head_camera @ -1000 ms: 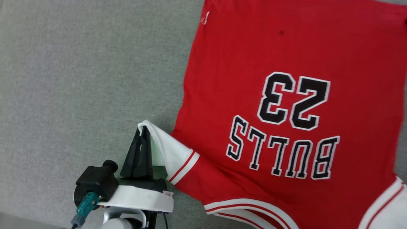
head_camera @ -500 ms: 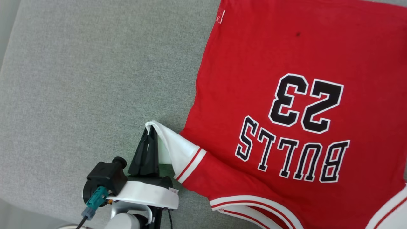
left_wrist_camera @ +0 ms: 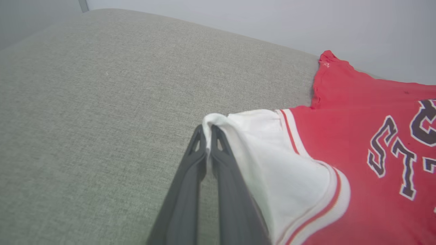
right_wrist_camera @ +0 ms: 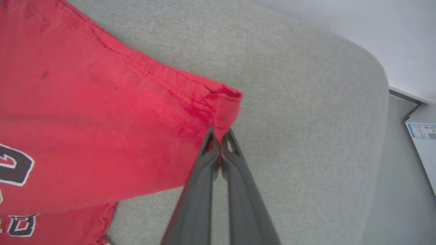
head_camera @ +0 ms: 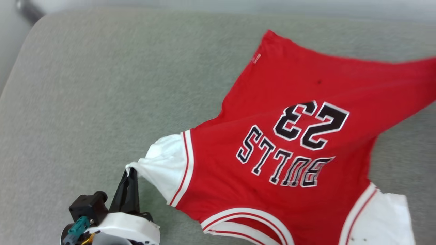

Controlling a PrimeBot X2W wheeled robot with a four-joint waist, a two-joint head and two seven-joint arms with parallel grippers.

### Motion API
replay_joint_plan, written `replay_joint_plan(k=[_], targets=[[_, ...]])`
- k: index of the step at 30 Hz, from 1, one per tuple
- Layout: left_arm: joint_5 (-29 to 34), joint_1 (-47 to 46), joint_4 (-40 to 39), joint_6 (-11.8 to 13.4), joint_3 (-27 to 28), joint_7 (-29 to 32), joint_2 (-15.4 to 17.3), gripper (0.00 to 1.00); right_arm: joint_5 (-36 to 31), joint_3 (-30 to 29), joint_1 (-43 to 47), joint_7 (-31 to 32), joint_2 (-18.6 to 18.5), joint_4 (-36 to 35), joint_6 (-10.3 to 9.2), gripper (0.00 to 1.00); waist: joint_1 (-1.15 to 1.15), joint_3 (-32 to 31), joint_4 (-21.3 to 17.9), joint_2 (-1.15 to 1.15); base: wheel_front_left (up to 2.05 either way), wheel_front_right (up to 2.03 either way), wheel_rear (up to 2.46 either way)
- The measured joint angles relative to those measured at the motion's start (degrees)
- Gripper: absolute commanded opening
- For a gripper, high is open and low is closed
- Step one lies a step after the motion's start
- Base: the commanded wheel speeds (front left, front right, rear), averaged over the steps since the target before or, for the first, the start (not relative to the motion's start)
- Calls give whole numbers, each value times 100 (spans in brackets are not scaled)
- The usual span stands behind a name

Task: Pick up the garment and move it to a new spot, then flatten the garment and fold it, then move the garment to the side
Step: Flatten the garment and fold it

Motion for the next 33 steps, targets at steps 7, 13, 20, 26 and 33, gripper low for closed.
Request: replay_joint_plan(k=[7,13,20,26,33], targets=[[-196,476,99,124,257,118,230,0,827,-366,2077,-64,-391,-888,0,0,-1,-612,-733,0,0,0,0],[-297,851,170,315,431,301,425,0,1004,-945,4145,-285,-157,-1105,0,0,-1,-1029,-1419,0,0,0,0],[-417,1065,162,353,575,354,533,0,1072,-1356,5449,-698,559,-1217,0,100,-1,-1342,-2043,0,0,0,0],[-401,1107,15,425,539,415,552,0,800,-1584,5252,-2190,638,-1713,-1,100,-2,-1357,-2167,0,0,0,0],[-211,733,-298,461,377,493,569,0,671,-1441,4162,-3677,775,-1532,-1,100,-1,-991,-1950,0,0,0,0]])
